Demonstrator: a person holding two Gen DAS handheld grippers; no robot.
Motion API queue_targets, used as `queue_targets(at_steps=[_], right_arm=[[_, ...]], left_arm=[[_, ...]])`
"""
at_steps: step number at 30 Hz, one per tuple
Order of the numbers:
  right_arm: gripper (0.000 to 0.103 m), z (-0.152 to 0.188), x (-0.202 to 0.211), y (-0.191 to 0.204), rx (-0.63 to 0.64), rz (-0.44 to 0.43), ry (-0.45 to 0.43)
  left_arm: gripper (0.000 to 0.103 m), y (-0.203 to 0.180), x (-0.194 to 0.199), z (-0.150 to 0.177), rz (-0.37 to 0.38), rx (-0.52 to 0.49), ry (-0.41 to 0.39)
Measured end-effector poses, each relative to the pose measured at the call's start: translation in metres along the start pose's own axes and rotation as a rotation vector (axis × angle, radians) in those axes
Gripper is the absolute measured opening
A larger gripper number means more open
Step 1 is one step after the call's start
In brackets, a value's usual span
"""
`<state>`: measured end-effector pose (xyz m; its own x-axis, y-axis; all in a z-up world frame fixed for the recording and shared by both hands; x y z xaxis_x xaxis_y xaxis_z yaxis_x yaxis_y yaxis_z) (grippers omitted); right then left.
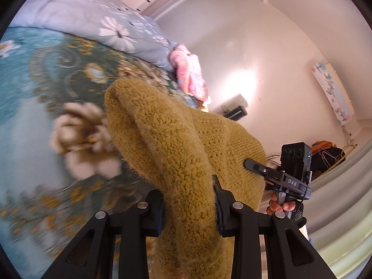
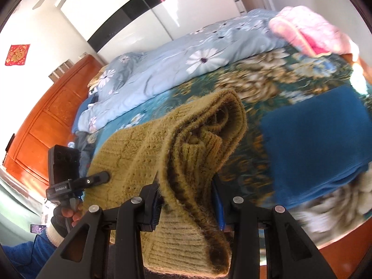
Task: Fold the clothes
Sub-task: 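Carry the sweater with both grippers over the folded dark blue garment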
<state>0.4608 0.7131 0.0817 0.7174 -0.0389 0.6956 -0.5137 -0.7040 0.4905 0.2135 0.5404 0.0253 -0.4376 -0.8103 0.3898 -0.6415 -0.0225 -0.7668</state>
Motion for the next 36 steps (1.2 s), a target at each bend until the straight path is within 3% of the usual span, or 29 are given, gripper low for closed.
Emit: queue_targets(at_steps=[12, 24, 30, 36], right_arm=[[0.039, -0.064, 0.06, -0.097, -0.019, 0.074, -0.02], [0.039, -0.109, 0.083, -0.189, -0.006, 0.131, 0.007], [0.039, -0.122, 0.073, -0.226, -0.001, 0.122, 0.038], [0.039, -0.106, 0.034, -0.268, -0.059, 0.107, 0.095]], left_arm=[[0.034, -0.064, -0.122, -0.054, 0.07, -0.064, 0.051], [0.034, -0.102, -0.224, -0.078, 0.105, -0.102, 0.084], [0.034, -0.102, -0.25, -0.068, 0.083, -0.129, 0.058], [0.034, -0.073, -0.262, -0.055, 0.05, -0.095, 0.086]])
Point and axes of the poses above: each gripper's, at about its wrist camera, not at the fingertips, and x roughly against the way its jaws point, y to its left, z to its underside, the point moved 2 cm from there along -x, roughly the way its jaws point, and after that the axes turned 4 degrees about -x, right-handed, at the moved point
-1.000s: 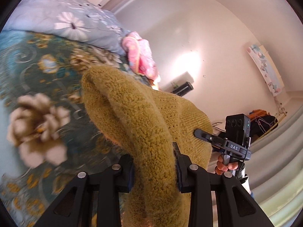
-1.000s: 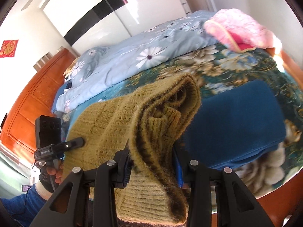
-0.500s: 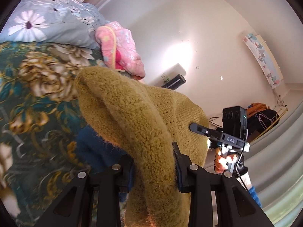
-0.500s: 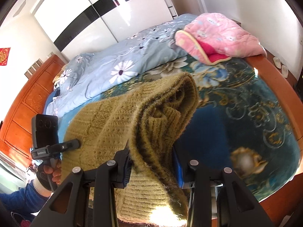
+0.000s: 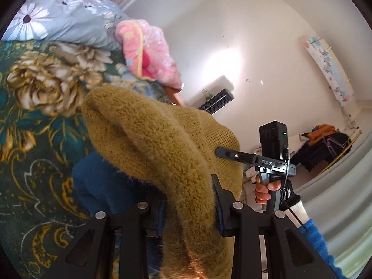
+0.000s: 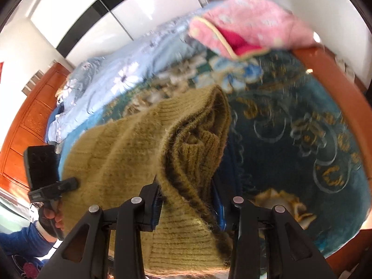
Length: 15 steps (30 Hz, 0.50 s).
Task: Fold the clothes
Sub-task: 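Carry the sweater with both grippers over the folded dark blue garment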
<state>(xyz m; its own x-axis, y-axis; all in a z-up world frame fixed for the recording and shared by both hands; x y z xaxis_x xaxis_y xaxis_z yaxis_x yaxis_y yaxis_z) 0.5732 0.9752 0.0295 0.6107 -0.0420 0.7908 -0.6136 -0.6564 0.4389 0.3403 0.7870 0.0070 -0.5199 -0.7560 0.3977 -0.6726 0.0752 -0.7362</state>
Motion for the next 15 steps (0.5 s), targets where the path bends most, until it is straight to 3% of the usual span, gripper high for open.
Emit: queue_targets(at_steps=[6, 15], right_arm=[[0.041, 0.011, -0.01, -0.025, -0.063, -0.071, -0.042], [0.046, 0.01, -0.011, -0.021, -0.082, -0.048, -0.063]], left_arm=[[0.034, 0.02, -0.005, 0.009, -0.019, 0.014, 0.016], [0.04, 0.017, -0.004, 0.005, -0.065, -0.009, 0.028]])
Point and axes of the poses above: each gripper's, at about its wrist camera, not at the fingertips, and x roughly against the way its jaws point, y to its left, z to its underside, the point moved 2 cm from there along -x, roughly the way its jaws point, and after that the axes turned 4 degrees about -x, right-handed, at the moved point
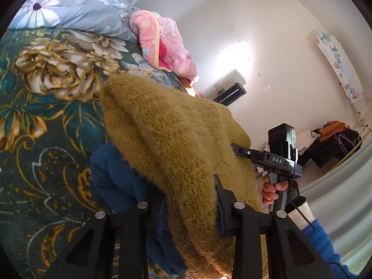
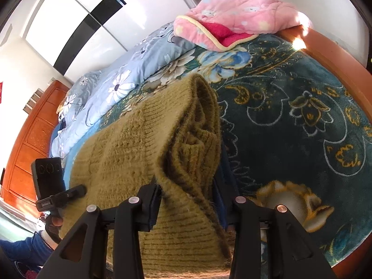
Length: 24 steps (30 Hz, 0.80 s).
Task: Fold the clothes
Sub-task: 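Carry the sweater with both grippers over the folded dark blue garment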
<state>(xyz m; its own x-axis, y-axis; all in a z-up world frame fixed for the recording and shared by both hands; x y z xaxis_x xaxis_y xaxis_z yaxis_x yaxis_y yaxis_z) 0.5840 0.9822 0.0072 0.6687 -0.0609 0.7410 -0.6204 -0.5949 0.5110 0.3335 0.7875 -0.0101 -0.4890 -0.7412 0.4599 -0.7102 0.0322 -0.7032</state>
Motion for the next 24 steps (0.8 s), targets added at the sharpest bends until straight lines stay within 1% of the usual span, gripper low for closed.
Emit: queue_targets(at_steps=[1, 2, 3, 4, 6, 7, 9, 10, 11, 12, 15, 16, 17, 19, 20, 22, 24], right_arm=[[0.049, -0.001, 0.001, 0.002, 0.001, 0.013, -0.001], [0.05, 0.0, 0.002, 0.004, -0.001, 0.026, 0.001], [0.052, 0.0, 0.003, 0.006, -0.002, 0.039, 0.006], [0.055, 0.0, 0.004, 0.008, 0.002, 0.065, 0.007], [0.057, 0.002, 0.007, 0.012, 0.007, 0.105, 0.006], [0.06, 0.003, 0.01, 0.015, 0.012, 0.123, -0.001], [0.064, 0.005, 0.015, 0.021, 0.02, 0.157, -0.018], [0.066, 0.007, 0.019, 0.025, 0.023, 0.168, -0.036], [0.066, 0.01, 0.023, 0.029, 0.029, 0.18, -0.054], [0.067, 0.012, 0.027, 0.033, 0.035, 0.193, -0.072], [0.07, 0.021, 0.041, 0.046, 0.046, 0.236, -0.134], [0.076, 0.023, 0.045, 0.05, 0.044, 0.244, -0.158], [0.08, 0.027, 0.05, 0.054, 0.043, 0.255, -0.185], [0.08, 0.035, 0.058, 0.063, 0.051, 0.316, -0.245], [0.08, 0.039, 0.061, 0.067, 0.06, 0.333, -0.263], [0.08, 0.05, 0.064, 0.076, 0.07, 0.348, -0.281], [0.08, 0.062, 0.066, 0.083, 0.068, 0.341, -0.293]], left_arm=[[0.041, -0.001, -0.001, -0.002, -0.005, 0.0, 0.004], [0.045, -0.002, -0.001, -0.002, -0.005, 0.002, 0.007], [0.053, -0.003, -0.001, -0.002, -0.011, 0.004, 0.011], [0.058, -0.005, 0.001, -0.002, -0.015, 0.0, 0.012], [0.079, -0.014, 0.007, -0.001, -0.025, -0.032, 0.002], [0.082, -0.018, 0.01, -0.001, -0.032, -0.05, -0.006], [0.093, -0.025, 0.017, -0.001, -0.049, -0.072, -0.021], [0.096, -0.029, 0.021, -0.002, -0.053, -0.08, -0.029], [0.101, -0.032, 0.025, -0.002, -0.055, -0.087, -0.039], [0.103, -0.035, 0.03, -0.002, -0.056, -0.095, -0.048], [0.103, -0.042, 0.042, -0.002, -0.069, -0.119, -0.065], [0.103, -0.043, 0.045, -0.001, -0.071, -0.125, -0.067], [0.103, -0.044, 0.048, 0.0, -0.073, -0.13, -0.066], [0.103, -0.045, 0.053, 0.005, -0.08, -0.139, -0.062], [0.103, -0.045, 0.055, 0.007, -0.087, -0.141, -0.059], [0.103, -0.044, 0.059, 0.013, -0.097, -0.144, -0.059], [0.103, -0.041, 0.064, 0.02, -0.105, -0.143, -0.06]])
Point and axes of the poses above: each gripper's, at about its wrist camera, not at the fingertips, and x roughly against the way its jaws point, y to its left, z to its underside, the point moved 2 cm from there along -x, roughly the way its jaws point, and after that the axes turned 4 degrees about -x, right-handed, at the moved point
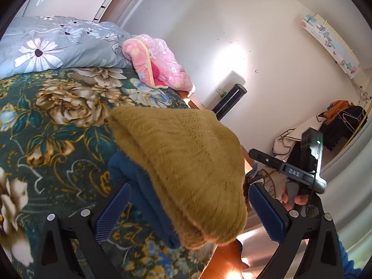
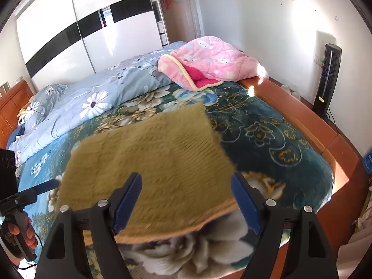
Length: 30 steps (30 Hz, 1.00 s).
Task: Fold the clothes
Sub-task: 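Carry the sweater with both grippers over the folded dark blue garment, then lower the sweater onto the dark blue garment and open both grippers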
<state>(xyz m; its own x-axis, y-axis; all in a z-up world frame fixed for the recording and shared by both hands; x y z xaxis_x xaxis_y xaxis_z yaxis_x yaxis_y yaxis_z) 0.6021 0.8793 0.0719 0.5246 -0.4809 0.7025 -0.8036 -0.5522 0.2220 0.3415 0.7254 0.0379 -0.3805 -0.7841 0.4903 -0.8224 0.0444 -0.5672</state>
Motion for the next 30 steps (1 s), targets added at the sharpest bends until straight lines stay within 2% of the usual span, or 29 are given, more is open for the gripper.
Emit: queue_targets(at_steps=[6, 16, 23, 28, 30], right_arm=[[0.08, 0.037, 0.011, 0.019, 0.005, 0.016, 0.013], [0.08, 0.095, 0.016, 0.051, -0.001, 0.038, 0.024], [0.08, 0.125, 0.024, 0.073, 0.002, 0.049, 0.011], [0.08, 0.141, 0.021, 0.084, 0.015, 0.094, 0.012], [0.08, 0.147, 0.021, 0.088, -0.004, 0.08, 0.012]], left_arm=[[0.103, 0.006, 0.003, 0.02, -0.047, -0.004, 0.051], [0.103, 0.01, 0.016, 0.052, -0.12, -0.034, 0.053], [0.103, 0.007, 0.023, 0.069, -0.239, -0.118, 0.079], [0.103, 0.006, 0.029, 0.083, -0.284, -0.146, 0.066], [0.103, 0.006, 0.033, 0.088, -0.335, -0.155, 0.056]])
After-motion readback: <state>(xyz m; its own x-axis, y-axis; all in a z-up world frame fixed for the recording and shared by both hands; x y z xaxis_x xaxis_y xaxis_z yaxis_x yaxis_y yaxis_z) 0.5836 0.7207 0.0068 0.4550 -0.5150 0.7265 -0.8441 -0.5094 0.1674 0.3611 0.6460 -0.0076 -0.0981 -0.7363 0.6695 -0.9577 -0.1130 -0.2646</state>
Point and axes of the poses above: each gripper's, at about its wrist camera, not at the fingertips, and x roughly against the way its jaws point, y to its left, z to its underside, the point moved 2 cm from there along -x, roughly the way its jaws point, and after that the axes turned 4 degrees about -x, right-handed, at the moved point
